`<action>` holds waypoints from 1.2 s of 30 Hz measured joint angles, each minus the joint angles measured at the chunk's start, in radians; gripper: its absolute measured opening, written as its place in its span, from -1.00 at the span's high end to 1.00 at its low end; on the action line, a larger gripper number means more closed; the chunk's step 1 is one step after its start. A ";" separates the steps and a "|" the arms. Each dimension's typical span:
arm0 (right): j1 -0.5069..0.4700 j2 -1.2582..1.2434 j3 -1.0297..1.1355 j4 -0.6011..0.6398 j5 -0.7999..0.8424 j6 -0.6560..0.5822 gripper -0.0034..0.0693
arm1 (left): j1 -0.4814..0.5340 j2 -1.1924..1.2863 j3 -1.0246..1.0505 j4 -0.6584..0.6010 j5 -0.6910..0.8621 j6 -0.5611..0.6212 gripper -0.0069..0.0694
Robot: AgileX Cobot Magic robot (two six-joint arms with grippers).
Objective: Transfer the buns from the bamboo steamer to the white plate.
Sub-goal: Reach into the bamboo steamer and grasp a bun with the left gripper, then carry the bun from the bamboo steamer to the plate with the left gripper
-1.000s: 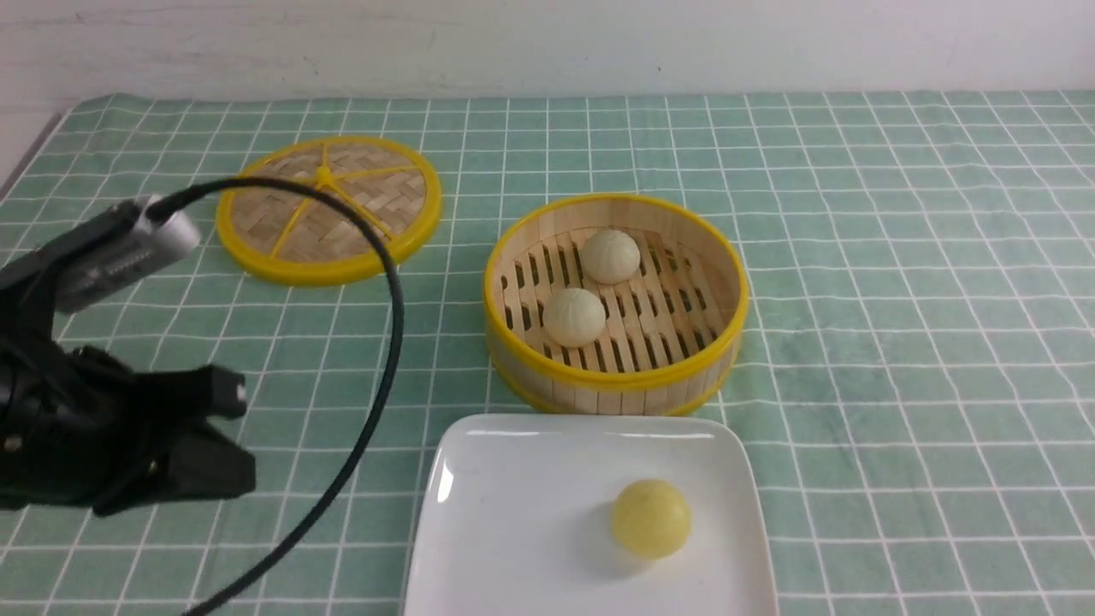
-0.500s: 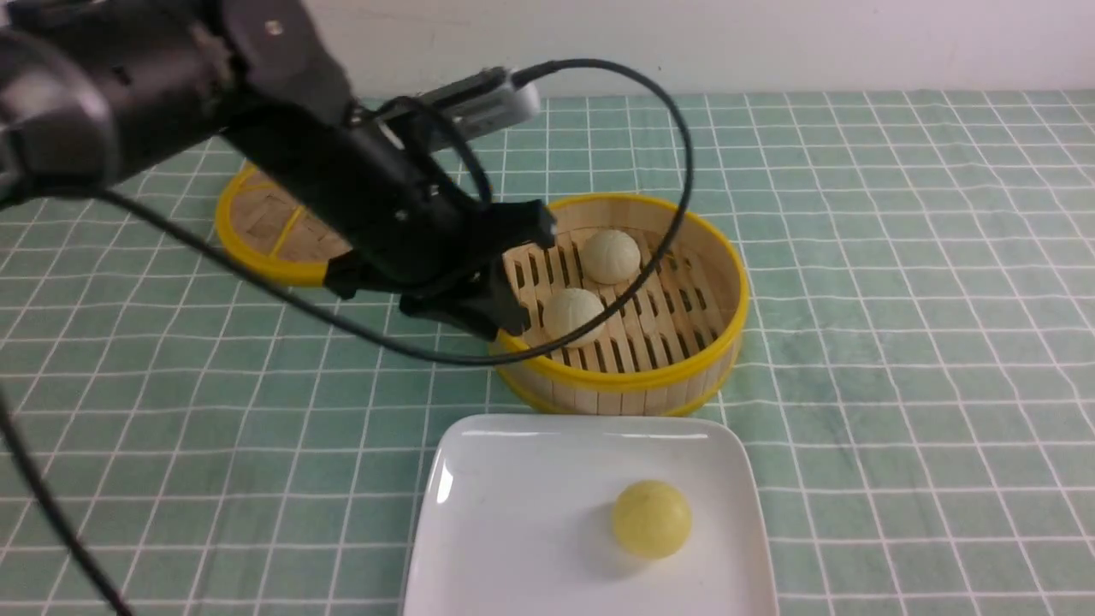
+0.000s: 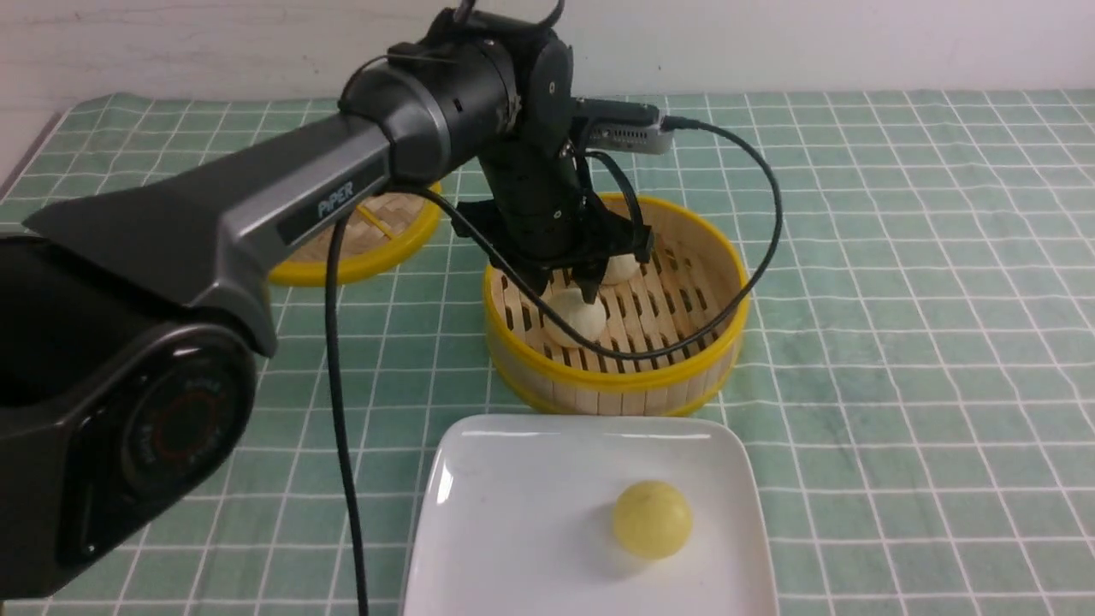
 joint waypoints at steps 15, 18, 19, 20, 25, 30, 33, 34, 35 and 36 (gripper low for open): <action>0.000 0.000 0.000 -0.002 -0.006 0.000 0.87 | 0.000 -0.151 -0.010 -0.012 0.117 0.044 0.74; 0.000 0.000 0.000 -0.002 -0.006 0.000 0.87 | 0.000 -0.297 -0.016 -0.006 0.194 0.045 0.74; 0.000 0.000 0.000 -0.002 -0.006 0.000 0.87 | 0.000 -0.346 -0.016 -0.009 0.210 0.045 0.74; 0.000 -0.001 0.000 -0.002 -0.006 0.000 0.87 | -0.002 -0.395 -0.004 -0.011 0.218 0.045 0.74; 0.000 -0.007 0.000 -0.002 -0.006 0.000 0.85 | -0.060 -0.577 0.213 -0.017 0.236 0.042 0.74; 0.000 -0.027 0.000 -0.002 -0.006 0.000 0.84 | -0.163 -0.606 0.534 -0.025 0.190 -0.007 0.74; 0.000 -0.032 0.000 -0.002 -0.006 0.000 0.83 | -0.207 -0.585 0.707 -0.019 0.025 -0.031 0.74; 0.000 -0.033 0.000 -0.002 -0.006 0.000 0.82 | -0.217 -0.575 0.755 -0.017 -0.059 -0.051 0.73; 0.000 -0.033 0.000 -0.002 -0.006 0.000 0.82 | -0.219 -0.568 0.787 -0.014 -0.111 -0.062 0.73; 0.000 -0.034 0.000 -0.002 -0.006 0.000 0.81 | -0.219 -0.556 0.820 -0.014 -0.164 -0.080 0.71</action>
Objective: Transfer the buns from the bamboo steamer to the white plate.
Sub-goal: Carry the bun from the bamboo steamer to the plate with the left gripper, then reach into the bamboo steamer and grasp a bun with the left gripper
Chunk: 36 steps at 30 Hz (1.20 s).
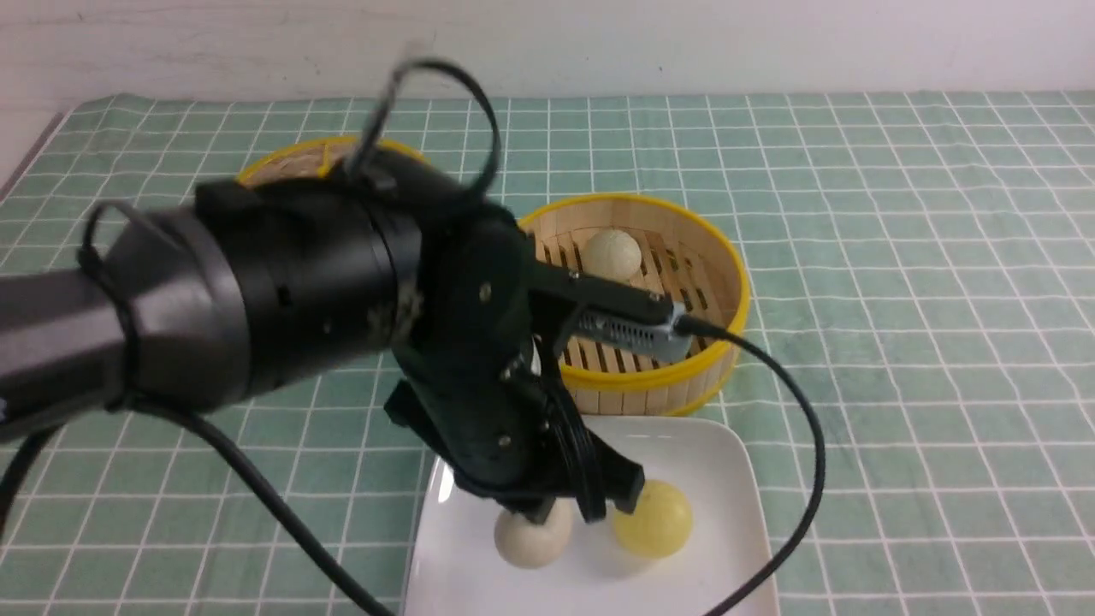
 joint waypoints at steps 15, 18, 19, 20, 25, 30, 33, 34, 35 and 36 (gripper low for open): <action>0.000 0.000 0.000 0.000 0.000 0.000 0.77 | 0.000 0.061 -0.049 0.037 -0.068 -0.105 -0.37; 0.000 0.000 0.000 0.000 0.000 0.000 0.77 | 0.000 0.061 -0.149 0.088 -0.011 -0.123 -0.40; 0.000 0.000 0.000 0.001 0.000 0.000 0.76 | 0.002 0.062 -0.183 0.101 0.006 -0.139 -0.35; 0.000 0.000 0.000 0.001 0.000 0.000 0.76 | 0.009 0.066 -0.228 0.111 0.029 -0.156 -0.26; 0.000 0.000 0.000 0.002 0.000 0.000 0.74 | 0.085 0.133 -0.458 0.113 0.140 -0.183 0.47; 0.000 0.000 0.000 0.002 0.000 0.000 0.72 | 0.193 0.300 -0.714 0.046 0.203 -0.122 0.81; 0.000 0.000 0.000 0.003 0.000 0.000 0.71 | 0.211 0.409 -0.848 -0.027 0.223 -0.047 0.81; 0.000 0.000 0.000 0.003 0.000 0.000 0.71 | 0.211 0.440 -0.885 -0.045 0.223 -0.030 0.80; 0.000 0.000 0.000 0.003 0.000 0.000 0.71 | 0.211 0.462 -0.913 -0.058 0.223 -0.019 0.78; 0.000 0.000 0.000 0.003 0.000 0.000 0.71 | 0.210 0.490 -0.946 -0.074 0.223 -0.012 0.74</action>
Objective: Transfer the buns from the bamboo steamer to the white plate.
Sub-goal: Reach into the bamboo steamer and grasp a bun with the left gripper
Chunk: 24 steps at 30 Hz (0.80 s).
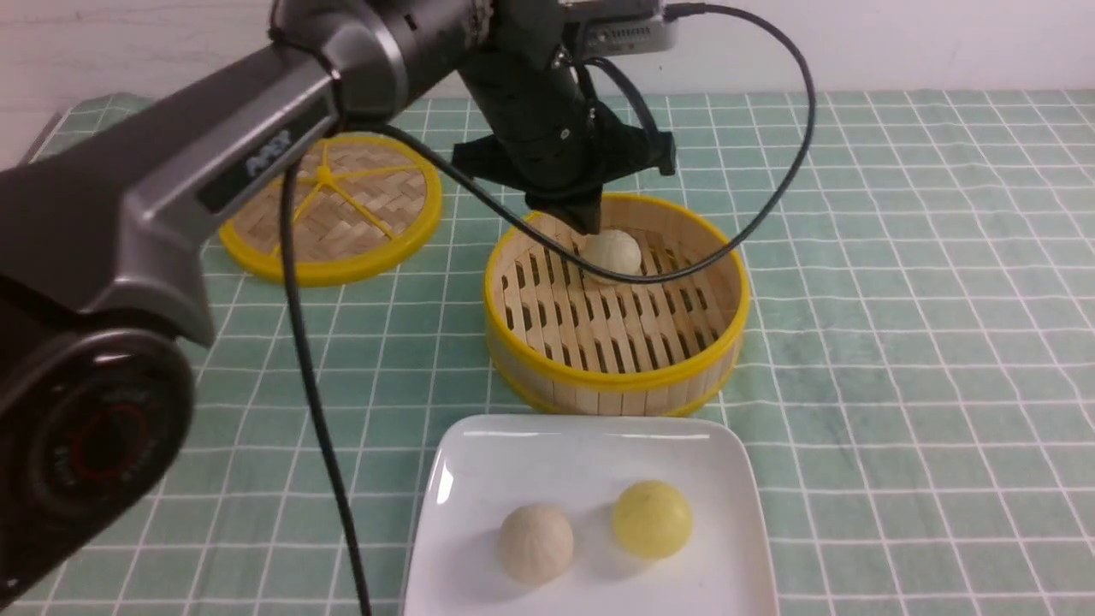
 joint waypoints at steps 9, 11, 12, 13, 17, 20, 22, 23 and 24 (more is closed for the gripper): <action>0.000 0.000 0.000 0.000 0.000 0.000 0.68 | -0.001 0.167 -0.110 0.015 -0.078 0.009 -0.08; 0.000 0.000 0.000 0.000 0.000 0.000 0.67 | -0.001 0.182 -0.110 0.035 -0.107 0.009 -0.24; 0.000 0.000 0.000 0.000 0.000 0.000 0.67 | -0.001 0.190 -0.110 0.050 -0.124 0.009 -0.33; 0.000 0.000 0.000 0.000 0.000 0.000 0.67 | -0.001 0.199 -0.110 0.060 -0.133 0.009 -0.38; 0.000 0.000 0.000 0.000 0.000 0.000 0.66 | 0.000 0.226 -0.111 0.077 -0.175 0.009 -0.37; 0.000 0.000 0.000 0.000 0.001 0.000 0.65 | 0.000 0.250 -0.111 0.081 -0.191 0.008 -0.21; 0.000 0.000 0.000 0.000 0.001 0.000 0.64 | 0.000 0.268 -0.111 0.082 -0.182 0.001 0.06; 0.000 0.000 0.000 0.000 0.001 0.000 0.64 | 0.000 0.270 -0.112 0.082 -0.174 0.000 0.26; 0.000 0.000 0.000 0.000 0.001 0.000 0.64 | 0.000 0.269 -0.114 0.085 -0.165 0.000 0.44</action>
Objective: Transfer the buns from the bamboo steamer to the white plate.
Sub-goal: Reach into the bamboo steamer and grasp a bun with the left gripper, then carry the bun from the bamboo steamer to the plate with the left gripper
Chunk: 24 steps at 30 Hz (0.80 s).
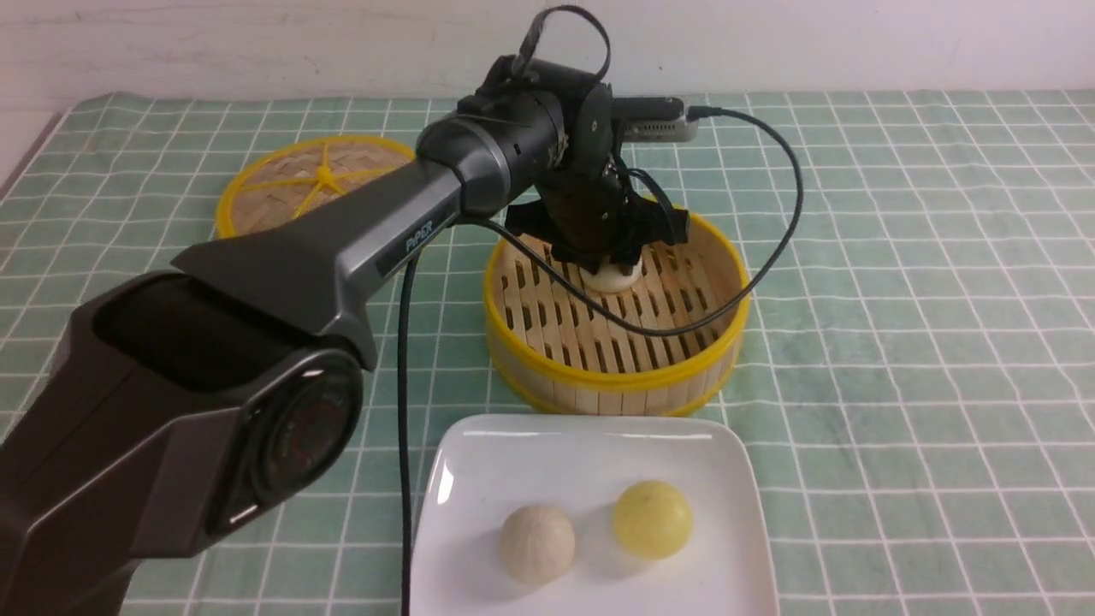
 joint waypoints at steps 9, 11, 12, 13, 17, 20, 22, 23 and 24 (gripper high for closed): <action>0.000 0.000 0.000 0.000 0.003 0.000 0.61 | 0.000 -0.145 -0.003 0.012 0.186 0.040 0.74; 0.000 0.000 0.000 0.000 0.003 0.000 0.61 | 0.000 -0.241 -0.003 0.019 0.234 0.095 0.74; 0.000 0.000 0.000 0.000 0.003 0.000 0.61 | 0.000 -0.308 -0.003 0.026 0.262 0.127 0.74; 0.000 0.000 0.000 0.000 0.003 0.000 0.60 | 0.000 -0.364 -0.003 0.037 0.297 0.153 0.74; 0.000 0.000 0.000 0.003 0.003 0.000 0.59 | 0.000 -0.553 0.019 0.084 0.340 0.178 0.74; 0.000 0.000 0.000 0.003 0.004 0.000 0.59 | 0.000 -0.700 0.132 0.094 0.343 0.179 0.74; 0.000 0.000 0.000 0.004 0.004 0.000 0.59 | 0.000 -0.793 0.253 0.069 0.343 0.166 0.74; 0.000 0.000 0.000 0.004 0.004 0.000 0.59 | 0.000 -0.853 0.352 0.043 0.343 0.161 0.74; 0.000 0.000 0.000 0.004 0.004 0.000 0.58 | 0.000 -0.882 0.405 0.029 0.343 0.156 0.74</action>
